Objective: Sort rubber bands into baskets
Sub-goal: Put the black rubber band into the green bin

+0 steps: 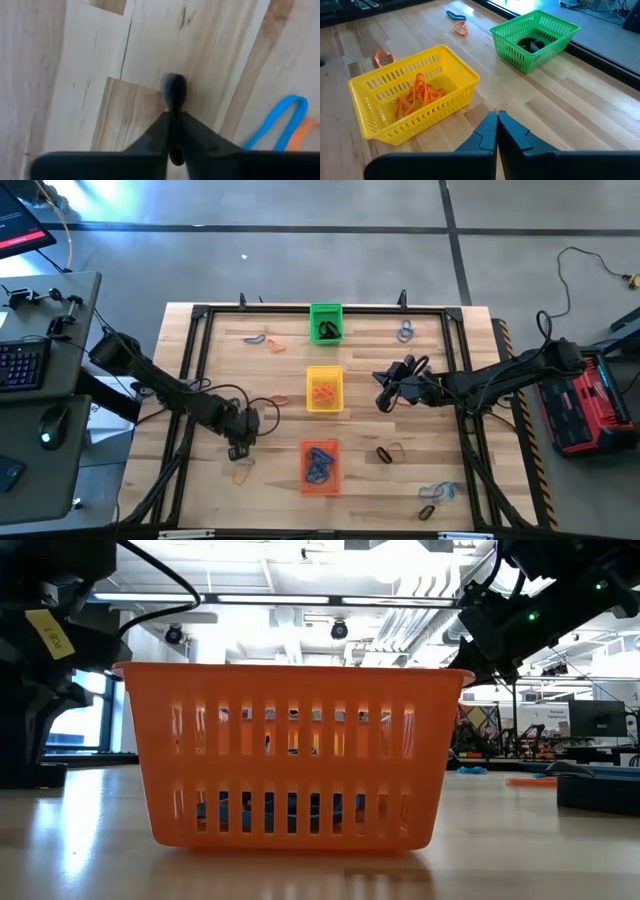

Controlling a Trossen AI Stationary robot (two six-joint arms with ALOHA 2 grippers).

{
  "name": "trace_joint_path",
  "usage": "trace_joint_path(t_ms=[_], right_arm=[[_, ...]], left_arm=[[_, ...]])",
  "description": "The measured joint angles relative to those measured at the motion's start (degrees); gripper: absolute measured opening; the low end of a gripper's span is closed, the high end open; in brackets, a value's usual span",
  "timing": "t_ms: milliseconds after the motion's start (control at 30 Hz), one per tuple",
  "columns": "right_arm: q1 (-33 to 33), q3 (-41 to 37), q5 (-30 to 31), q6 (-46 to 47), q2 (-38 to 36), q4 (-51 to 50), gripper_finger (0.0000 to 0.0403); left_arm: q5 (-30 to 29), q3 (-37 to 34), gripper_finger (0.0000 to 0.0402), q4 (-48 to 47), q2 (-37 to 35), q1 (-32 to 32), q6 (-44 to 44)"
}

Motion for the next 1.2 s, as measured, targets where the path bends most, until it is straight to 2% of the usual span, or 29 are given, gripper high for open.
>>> trace_joint_path(t_ms=[67, 233, 700, 900, 1067, 1200], right_arm=[[0.0, 0.0, 0.0, 0.0, 0.0, 0.0, 0.0], [0.0, 0.0, 0.0, -0.7, 0.0, 0.9, 0.0], [-0.2, 0.0, 0.0, -1.5, 0.0, 2.1, 0.0], [-2.4, 0.0, -0.2, -1.5, 0.0, 2.1, 0.0], [-5.1, 0.0, -1.9, -2.2, 0.0, 2.1, 0.0], [-7.0, 0.0, -3.5, -3.1, 0.0, 2.1, 0.0]], left_arm=[[-0.1, 0.2, 0.0008, -0.1, 0.0, 0.8, -0.1], [0.3, 2.3, 0.0006, -0.4, 0.0, 5.9, 3.2], [1.2, 16.5, 0.0001, -1.3, 1.6, 33.0, 31.8], [1.7, 28.4, 0.0001, -4.6, 9.8, 42.7, 42.9], [1.9, 41.9, 0.0, -6.0, 19.4, 49.6, 51.4], [4.3, 52.7, 0.0, -8.2, 28.0, 54.4, 55.6]])
